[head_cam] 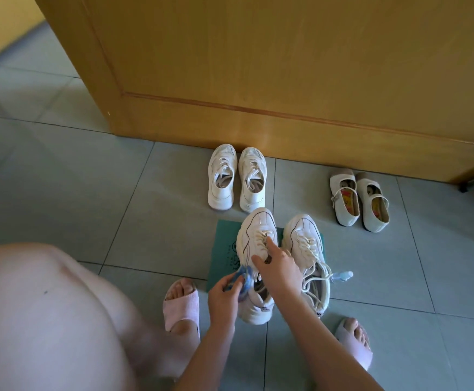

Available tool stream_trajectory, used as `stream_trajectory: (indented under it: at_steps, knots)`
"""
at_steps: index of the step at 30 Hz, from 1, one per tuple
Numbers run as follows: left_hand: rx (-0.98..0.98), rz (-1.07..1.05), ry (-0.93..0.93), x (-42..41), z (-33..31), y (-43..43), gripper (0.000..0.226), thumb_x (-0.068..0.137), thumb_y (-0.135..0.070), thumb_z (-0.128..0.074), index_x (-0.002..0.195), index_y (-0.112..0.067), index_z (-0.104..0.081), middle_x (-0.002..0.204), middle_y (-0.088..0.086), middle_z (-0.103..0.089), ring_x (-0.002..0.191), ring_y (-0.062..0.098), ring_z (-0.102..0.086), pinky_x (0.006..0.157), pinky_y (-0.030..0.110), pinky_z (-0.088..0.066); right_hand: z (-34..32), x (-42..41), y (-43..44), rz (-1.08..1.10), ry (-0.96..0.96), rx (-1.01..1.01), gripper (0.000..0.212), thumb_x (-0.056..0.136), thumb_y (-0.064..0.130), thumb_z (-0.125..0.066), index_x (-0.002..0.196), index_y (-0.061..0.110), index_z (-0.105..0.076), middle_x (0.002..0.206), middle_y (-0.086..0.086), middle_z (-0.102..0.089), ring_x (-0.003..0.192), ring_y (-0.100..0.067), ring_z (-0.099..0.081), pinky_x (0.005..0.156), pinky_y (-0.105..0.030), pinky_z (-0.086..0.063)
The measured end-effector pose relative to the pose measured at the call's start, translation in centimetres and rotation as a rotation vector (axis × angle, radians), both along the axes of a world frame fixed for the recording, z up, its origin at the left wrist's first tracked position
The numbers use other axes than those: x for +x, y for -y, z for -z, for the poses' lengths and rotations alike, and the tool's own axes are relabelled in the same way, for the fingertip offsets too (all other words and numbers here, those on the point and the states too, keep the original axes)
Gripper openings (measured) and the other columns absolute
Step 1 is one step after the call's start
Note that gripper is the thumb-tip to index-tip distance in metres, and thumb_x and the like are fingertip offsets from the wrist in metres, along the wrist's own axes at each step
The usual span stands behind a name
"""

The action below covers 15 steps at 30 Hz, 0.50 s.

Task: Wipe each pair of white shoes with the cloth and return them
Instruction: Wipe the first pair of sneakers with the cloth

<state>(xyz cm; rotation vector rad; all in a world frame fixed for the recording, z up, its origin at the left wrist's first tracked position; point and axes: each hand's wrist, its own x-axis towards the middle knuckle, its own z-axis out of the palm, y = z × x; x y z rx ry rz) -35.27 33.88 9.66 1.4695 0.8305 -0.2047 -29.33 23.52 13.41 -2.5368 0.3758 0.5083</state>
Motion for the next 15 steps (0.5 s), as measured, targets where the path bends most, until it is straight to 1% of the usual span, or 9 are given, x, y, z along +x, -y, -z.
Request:
stream_trajectory:
  at_steps: [1,2,3,5,7,9,13,15]
  knots:
    - [0.016,0.012,-0.001,-0.4,0.0,0.3,0.012,0.087,-0.008,-0.063,0.096,-0.006,-0.070,0.072,0.004,-0.065,0.066,0.018,-0.058,0.058,0.022,-0.049,0.1,0.0,0.0,0.006,0.009,0.014,0.060,0.088,0.043,-0.052,0.144,0.038,-0.029,0.120,-0.002,-0.057,0.092,-0.020,-0.061,0.062,-0.025,-0.045]
    - [0.036,0.017,0.003,-0.8,0.1,0.5,0.012,0.087,-0.006,-0.062,0.097,-0.006,-0.069,0.073,0.005,-0.065,0.063,0.015,-0.056,0.052,0.014,-0.045,0.3,0.0,0.1,0.015,0.014,0.031,0.059,0.089,0.041,-0.053,0.143,0.037,-0.032,0.116,-0.003,-0.059,0.088,-0.019,-0.062,0.060,-0.025,-0.044]
    - [0.056,0.021,0.010,-1.1,0.1,0.5,0.013,0.087,-0.006,-0.062,0.097,-0.007,-0.070,0.075,0.007,-0.065,0.062,0.013,-0.056,0.049,0.010,-0.042,0.4,0.1,0.2,0.026,0.017,0.051,0.058,0.089,0.039,-0.054,0.143,0.036,-0.034,0.111,-0.004,-0.062,0.084,-0.019,-0.063,0.057,-0.024,-0.043]
    - [0.065,0.034,0.022,-1.5,0.0,0.5,0.013,0.086,-0.005,-0.063,0.096,-0.008,-0.070,0.077,0.010,-0.067,0.062,0.014,-0.057,0.047,0.008,-0.041,0.6,0.2,0.4,0.044,0.016,0.075,0.056,0.089,0.037,-0.055,0.142,0.034,-0.037,0.105,-0.005,-0.065,0.080,-0.020,-0.063,0.052,-0.023,-0.040]
    - [0.066,0.047,0.022,-1.8,0.2,0.3,0.012,0.086,-0.006,-0.064,0.096,-0.008,-0.070,0.078,0.012,-0.067,0.063,0.016,-0.057,0.047,0.008,-0.040,0.6,0.3,0.4,0.053,0.016,0.080,0.054,0.090,0.035,-0.054,0.141,0.034,-0.038,0.104,-0.006,-0.066,0.077,-0.018,-0.061,0.047,-0.021,-0.036]
    - [0.087,0.090,0.011,-2.2,0.6,0.0,0.011,0.086,-0.009,-0.064,0.095,-0.009,-0.071,0.077,0.009,-0.067,0.067,0.019,-0.059,0.049,0.008,-0.040,0.5,0.3,0.3,0.052,0.017,0.087,0.053,0.090,0.035,-0.053,0.141,0.034,-0.038,0.104,-0.006,-0.066,0.073,-0.016,-0.057,0.045,-0.020,-0.032]
    - [0.181,0.256,-0.002,-3.0,0.8,-0.9,0.018,0.083,-0.011,-0.067,0.100,-0.004,-0.071,0.083,0.005,-0.068,0.072,0.010,-0.060,0.056,0.005,-0.042,0.1,0.3,0.2,0.053,0.007,0.093,0.052,0.090,0.035,-0.053,0.141,0.034,-0.039,0.103,-0.007,-0.067,0.070,-0.016,-0.055,0.044,-0.020,-0.031]
    - [0.244,0.323,-0.015,-3.5,0.9,-1.4,0.020,0.082,-0.013,-0.069,0.101,-0.006,-0.071,0.089,0.004,-0.069,0.077,0.011,-0.060,0.059,0.004,-0.042,-0.2,0.3,0.3,0.052,-0.003,0.099,0.052,0.090,0.036,-0.053,0.140,0.035,-0.039,0.105,-0.007,-0.066,0.072,-0.016,-0.057,0.044,-0.021,-0.032]
